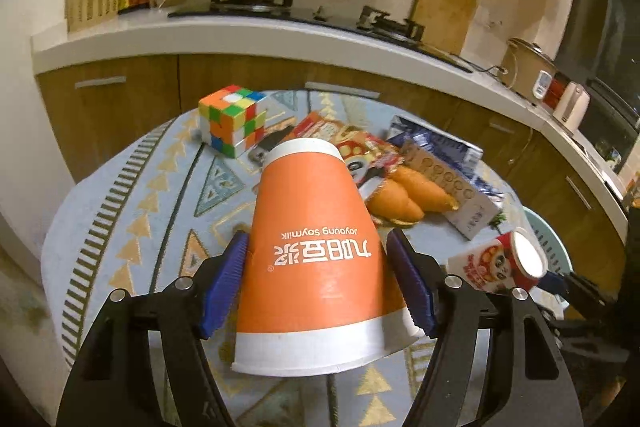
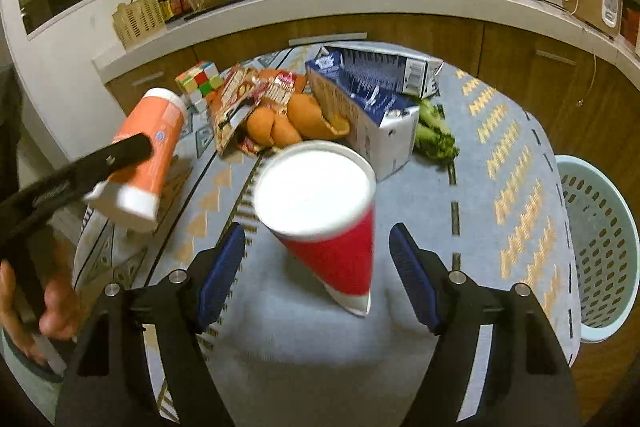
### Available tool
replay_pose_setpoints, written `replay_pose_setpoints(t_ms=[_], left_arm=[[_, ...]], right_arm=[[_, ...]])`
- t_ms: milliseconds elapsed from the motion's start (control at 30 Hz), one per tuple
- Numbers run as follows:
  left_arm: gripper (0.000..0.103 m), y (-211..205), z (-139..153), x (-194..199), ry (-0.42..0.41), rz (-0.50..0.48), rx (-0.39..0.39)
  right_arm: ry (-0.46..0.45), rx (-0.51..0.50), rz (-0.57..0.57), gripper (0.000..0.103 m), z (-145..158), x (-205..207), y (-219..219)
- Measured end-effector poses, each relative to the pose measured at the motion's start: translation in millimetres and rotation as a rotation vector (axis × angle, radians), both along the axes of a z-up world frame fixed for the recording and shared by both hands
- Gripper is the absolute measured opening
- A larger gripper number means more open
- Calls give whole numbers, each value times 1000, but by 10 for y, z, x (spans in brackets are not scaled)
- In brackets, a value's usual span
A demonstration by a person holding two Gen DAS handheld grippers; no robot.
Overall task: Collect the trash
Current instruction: 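Grasp the orange paper cup with the left gripper while the right gripper grasps the red cup, then carry both cups over the blue basket and release them inside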
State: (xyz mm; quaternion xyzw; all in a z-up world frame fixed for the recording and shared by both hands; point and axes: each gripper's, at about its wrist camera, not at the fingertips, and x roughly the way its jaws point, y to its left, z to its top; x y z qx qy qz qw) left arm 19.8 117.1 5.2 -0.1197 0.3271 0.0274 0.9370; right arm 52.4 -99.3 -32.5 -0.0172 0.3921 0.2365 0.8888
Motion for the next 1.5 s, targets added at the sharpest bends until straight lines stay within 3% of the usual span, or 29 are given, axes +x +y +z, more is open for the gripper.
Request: replay_pose_setpoints(t_ms=[67,367,600,800,1067,1267,1500], left_arm=[[67,-60,76,-43,-24,-17,4],[66,-424,423,-79,-120,-103,21],[66,-971,624,95,-177,-222,30],[66,-1624,649,351,-184,-339,56],[66,-2524,364,860,-97,-482,80],[66,-3045,52,1200,-12,-552,90],[66,-3368,-316,1431,90,-602,88]], right_arm=[[12,-4,13,38,8,42,20],[-141,14,-60,37,453,-61,-308],[-209,20,-229,37,713,50,-1000],[-205,43,-370,37,702,183,-1692],[-107,66,-543,37,326,387,-2581],[-13,30,-581,37,-68,500,-2812],[137,35,-615,38,-529,656,-3060]])
